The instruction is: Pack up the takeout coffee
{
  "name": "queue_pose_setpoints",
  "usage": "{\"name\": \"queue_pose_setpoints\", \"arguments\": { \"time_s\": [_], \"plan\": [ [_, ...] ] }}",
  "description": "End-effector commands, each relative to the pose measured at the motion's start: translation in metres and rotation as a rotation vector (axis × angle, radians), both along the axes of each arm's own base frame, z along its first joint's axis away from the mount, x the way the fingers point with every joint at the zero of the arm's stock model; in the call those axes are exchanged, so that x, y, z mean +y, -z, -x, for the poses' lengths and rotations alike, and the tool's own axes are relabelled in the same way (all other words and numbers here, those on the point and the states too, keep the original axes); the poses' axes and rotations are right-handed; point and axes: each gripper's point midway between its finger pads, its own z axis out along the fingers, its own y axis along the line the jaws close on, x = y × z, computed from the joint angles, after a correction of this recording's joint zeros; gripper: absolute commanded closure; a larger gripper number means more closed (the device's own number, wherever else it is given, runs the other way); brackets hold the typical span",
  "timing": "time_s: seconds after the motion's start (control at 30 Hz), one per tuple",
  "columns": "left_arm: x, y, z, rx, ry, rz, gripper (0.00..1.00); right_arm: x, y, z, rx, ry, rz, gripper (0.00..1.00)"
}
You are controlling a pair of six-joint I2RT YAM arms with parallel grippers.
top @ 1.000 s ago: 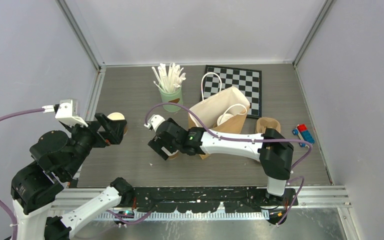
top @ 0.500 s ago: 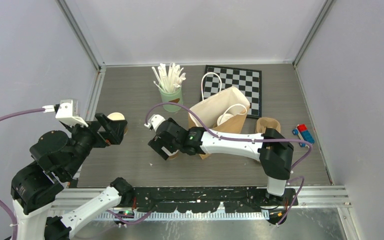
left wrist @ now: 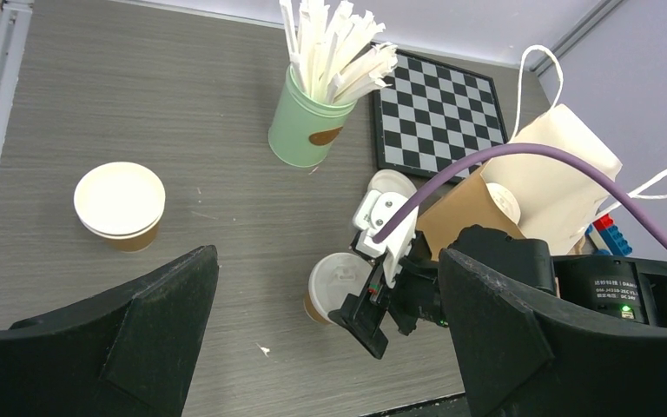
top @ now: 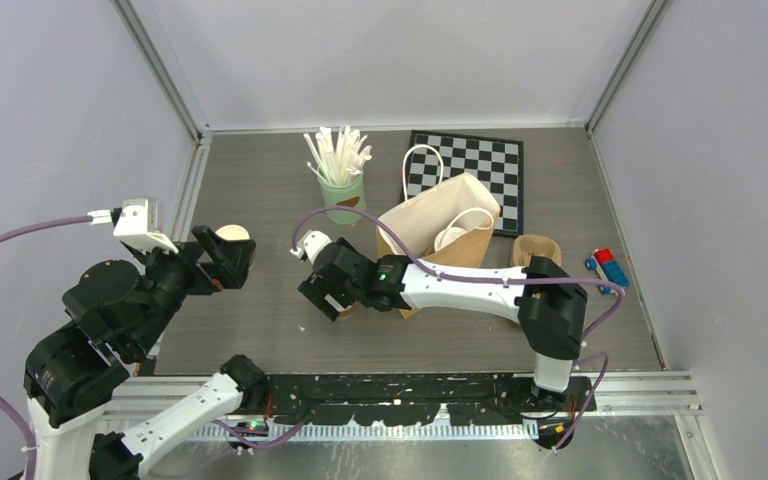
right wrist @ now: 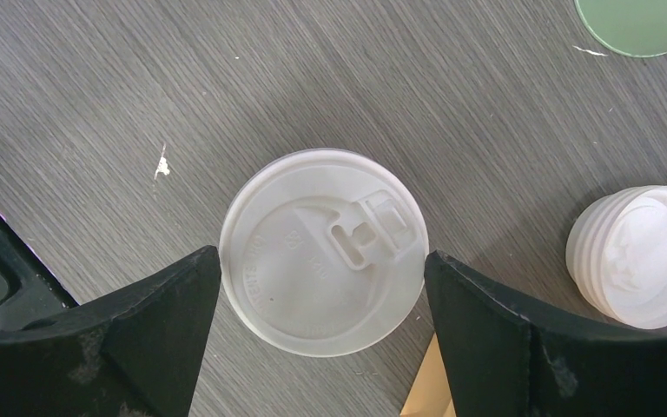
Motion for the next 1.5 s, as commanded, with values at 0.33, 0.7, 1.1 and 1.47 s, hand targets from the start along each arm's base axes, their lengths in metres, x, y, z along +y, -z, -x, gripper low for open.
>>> {"name": "queue_pose_setpoints", "arguments": {
  "time_s": [0.33,0.7,1.1,1.47],
  "plan": [
    [-0.001,-0.011,-0.001,-0.047,0.009,0.026,0.0,0.003,0.0,0.002,0.011,0.025,-0.024,0.14],
    [0.006,-0.002,-0.007,0.005,-0.068,0.011,0.0,0.005,-0.12,0.002,-0.063,-0.002,-0.2,0.18],
    [-0.039,-0.019,-0.023,0.049,0.016,0.187,0.09,-0.084,-0.285,-0.013,-0.211,0.23,-0.492,0.19],
    [-0.155,0.006,-0.058,0.305,0.246,0.475,0.32,-0.184,-0.361,-0.013,-0.379,0.455,-0.644,0.19]
  ]
}}
